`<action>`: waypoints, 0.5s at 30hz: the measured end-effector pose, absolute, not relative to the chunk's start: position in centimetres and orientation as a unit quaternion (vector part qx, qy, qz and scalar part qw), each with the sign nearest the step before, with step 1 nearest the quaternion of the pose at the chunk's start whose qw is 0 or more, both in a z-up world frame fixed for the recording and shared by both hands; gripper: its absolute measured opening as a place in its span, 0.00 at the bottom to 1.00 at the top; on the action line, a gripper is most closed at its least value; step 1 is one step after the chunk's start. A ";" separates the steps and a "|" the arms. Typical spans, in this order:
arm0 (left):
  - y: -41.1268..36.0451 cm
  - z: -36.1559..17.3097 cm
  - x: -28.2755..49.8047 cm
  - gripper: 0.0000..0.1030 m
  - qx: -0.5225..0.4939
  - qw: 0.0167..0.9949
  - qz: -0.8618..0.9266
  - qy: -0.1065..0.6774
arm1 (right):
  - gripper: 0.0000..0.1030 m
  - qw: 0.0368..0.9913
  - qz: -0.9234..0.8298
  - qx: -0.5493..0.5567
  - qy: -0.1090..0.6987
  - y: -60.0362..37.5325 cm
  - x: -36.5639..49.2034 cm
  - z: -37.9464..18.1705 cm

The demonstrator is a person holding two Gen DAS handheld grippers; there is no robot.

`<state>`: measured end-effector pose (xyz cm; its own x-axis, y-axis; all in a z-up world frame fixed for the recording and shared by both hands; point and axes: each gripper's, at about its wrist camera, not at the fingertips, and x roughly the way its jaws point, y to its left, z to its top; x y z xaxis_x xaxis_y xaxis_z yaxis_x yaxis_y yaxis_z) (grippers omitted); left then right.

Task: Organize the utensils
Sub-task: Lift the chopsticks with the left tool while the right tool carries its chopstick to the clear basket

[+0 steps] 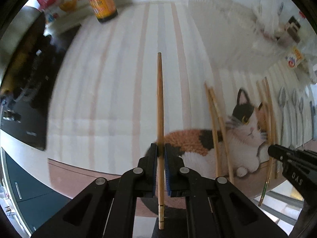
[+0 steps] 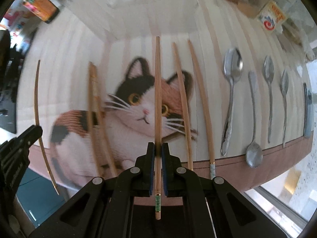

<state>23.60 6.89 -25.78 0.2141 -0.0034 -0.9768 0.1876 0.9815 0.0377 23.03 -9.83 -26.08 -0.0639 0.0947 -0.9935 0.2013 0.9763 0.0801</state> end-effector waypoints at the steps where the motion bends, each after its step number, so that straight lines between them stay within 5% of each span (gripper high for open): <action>1: 6.9 -25.0 23.6 0.04 0.073 0.780 -0.058 0.618 | 0.07 0.683 -0.033 0.103 0.722 -9.9 23.0 -25.2; 15: 2.8 -10.4 26.4 0.04 0.005 0.840 -0.093 0.534 | 0.07 0.757 0.055 0.163 0.631 -14.3 26.3 -12.7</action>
